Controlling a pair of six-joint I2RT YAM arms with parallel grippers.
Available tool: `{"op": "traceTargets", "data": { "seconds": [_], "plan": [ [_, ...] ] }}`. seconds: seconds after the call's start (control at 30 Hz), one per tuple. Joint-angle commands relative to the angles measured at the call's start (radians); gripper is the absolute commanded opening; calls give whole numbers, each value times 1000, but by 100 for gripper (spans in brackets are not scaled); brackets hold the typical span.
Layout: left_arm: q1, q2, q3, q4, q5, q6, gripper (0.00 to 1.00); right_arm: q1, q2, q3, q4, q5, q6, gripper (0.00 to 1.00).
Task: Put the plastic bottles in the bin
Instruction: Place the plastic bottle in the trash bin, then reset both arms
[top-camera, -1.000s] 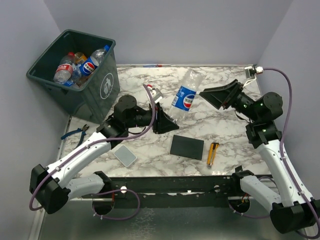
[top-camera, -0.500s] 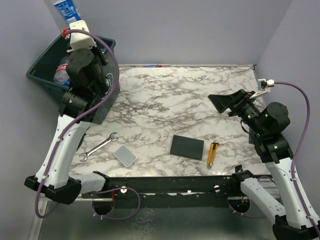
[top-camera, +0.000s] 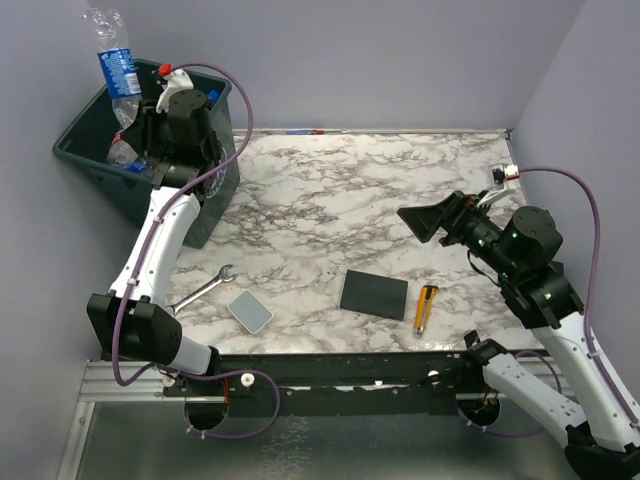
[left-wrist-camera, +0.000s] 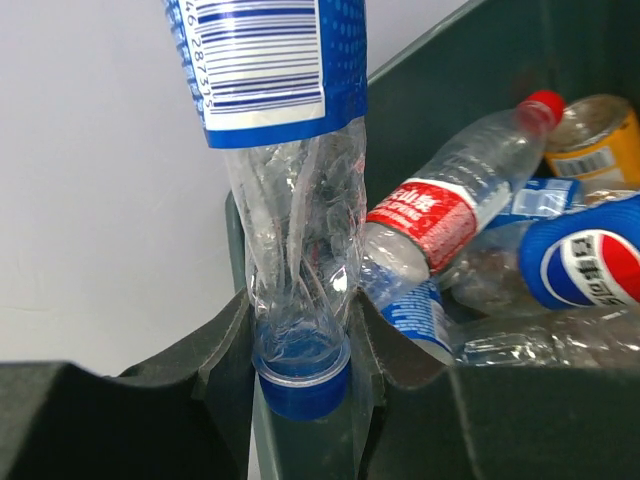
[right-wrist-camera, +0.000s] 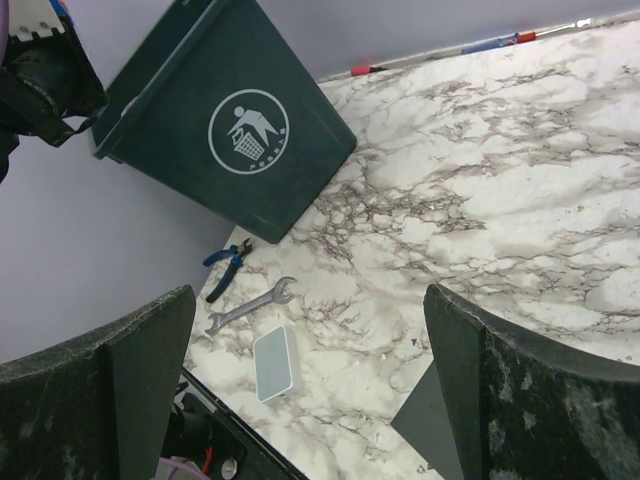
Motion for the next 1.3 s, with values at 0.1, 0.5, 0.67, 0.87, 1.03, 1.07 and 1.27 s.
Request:
{"op": "traceTargets", "data": {
  "seconds": [0.1,0.5,0.67,0.87,1.03,1.07,1.27],
  "plan": [
    [50,18,-15,-2,-11,-75,39,12,-27,29,-42,62,-35,100],
    [-28,-49,64,-41,-4,-82,99,10,1,40,-26,56,-26,100],
    [-287,-118,187,-43,-74,-189,99,11,-1,37,-30,142,-39,100],
    [-577,-199,32,-96,84,-492,99,11,3,25,-71,533,-17,100],
    [-671,-137,-48,-219,179,-735,99,12,5,34,-103,773,2,100],
    [-681,-133,-75,-226,215,-766,99,11,-4,18,-90,785,4,100],
    [-713,-188,-263,-227,233,-972,99,11,-74,-94,-28,725,7,100]
  ]
}}
